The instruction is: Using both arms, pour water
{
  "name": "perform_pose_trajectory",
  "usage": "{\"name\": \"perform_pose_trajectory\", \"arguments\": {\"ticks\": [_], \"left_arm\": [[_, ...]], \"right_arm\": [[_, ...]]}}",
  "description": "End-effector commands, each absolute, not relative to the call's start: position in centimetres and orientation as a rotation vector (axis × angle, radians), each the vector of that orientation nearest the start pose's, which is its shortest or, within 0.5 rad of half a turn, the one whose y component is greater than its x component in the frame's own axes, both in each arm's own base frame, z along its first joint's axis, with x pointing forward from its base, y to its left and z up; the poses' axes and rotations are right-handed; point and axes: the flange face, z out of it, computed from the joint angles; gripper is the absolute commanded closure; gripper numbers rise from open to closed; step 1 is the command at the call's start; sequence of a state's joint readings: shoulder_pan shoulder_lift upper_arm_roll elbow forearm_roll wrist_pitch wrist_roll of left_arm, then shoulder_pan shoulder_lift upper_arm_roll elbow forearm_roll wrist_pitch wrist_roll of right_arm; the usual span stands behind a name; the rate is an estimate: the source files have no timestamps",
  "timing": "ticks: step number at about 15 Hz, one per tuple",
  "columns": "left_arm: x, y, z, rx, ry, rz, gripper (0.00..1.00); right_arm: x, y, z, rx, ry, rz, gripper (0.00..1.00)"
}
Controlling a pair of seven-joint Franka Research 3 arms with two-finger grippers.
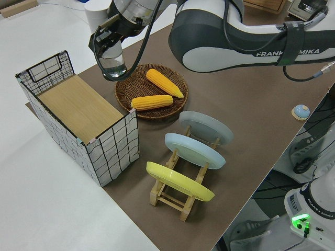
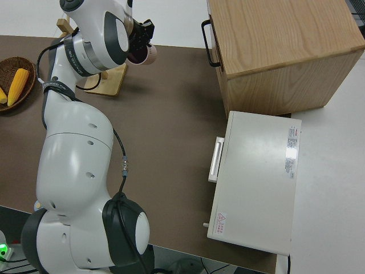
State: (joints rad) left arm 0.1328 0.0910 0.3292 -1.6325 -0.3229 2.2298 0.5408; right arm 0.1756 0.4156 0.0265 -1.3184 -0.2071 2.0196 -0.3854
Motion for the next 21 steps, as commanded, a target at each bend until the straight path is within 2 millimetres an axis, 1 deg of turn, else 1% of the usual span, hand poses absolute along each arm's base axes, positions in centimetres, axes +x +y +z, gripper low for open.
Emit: {"name": "perform_pose_trajectory", "arguments": {"ticks": [1,3,5,7,10,11,12,13,14,15,17,18,20,21], "left_arm": [[53.9,23.3,63.4,-2.997,-0.045,-0.861,1.00],[53.1,22.0,64.0,-3.020,-0.020,-0.799,1.00],[52.7,19.9,64.8,-3.039,-0.031,-0.761,1.00],[52.4,17.1,65.0,-3.042,-0.051,-0.720,1.00],[51.7,13.1,65.3,-3.055,-0.073,-0.730,1.00],[51.4,12.1,65.4,-3.059,-0.068,-0.736,1.00],[50.9,11.0,65.1,-3.068,-0.080,-0.738,1.00],[50.4,9.9,65.1,-3.071,-0.090,-0.750,1.00],[50.0,9.0,64.9,-3.072,-0.093,-0.765,1.00],[49.8,8.4,64.8,-3.073,-0.094,-0.769,1.00],[48.8,7.2,64.5,-3.076,-0.098,-0.777,1.00],[48.3,6.6,64.3,-3.076,-0.099,-0.783,1.00],[47.4,5.0,63.0,-3.071,-0.095,-0.807,1.00],[47.1,4.1,62.2,-3.068,-0.112,-0.822,1.00]], "right_arm": [[66.8,11.5,54.8,-3.141,-0.826,-0.264,1.000],[65.4,11.4,55.4,-3.158,-0.634,-0.161,1.000],[64.2,11.7,55.8,-3.146,-0.477,-0.069,1.000],[63.2,12.3,55.8,-3.120,-0.294,0.027,1.000],[61.7,14.4,55.8,-3.064,-0.092,0.136,1.000],[61.3,15.5,56.1,-3.038,-0.039,0.158,1.000],[60.9,16.1,56.2,-3.019,0.019,0.183,1.000],[60.5,16.9,56.1,-2.994,0.059,0.206,1.000],[60.0,18.2,56.3,-2.974,0.071,0.219,1.000],[59.8,18.7,56.3,-2.965,0.083,0.223,1.000],[58.7,21.9,56.6,-2.938,0.141,0.246,1.000],[58.0,23.9,56.7,-2.926,0.151,0.255,1.000],[57.0,27.5,56.3,-2.903,0.223,0.225,1.000],[56.2,29.7,56.4,-2.883,0.254,0.207,1.000]]}}
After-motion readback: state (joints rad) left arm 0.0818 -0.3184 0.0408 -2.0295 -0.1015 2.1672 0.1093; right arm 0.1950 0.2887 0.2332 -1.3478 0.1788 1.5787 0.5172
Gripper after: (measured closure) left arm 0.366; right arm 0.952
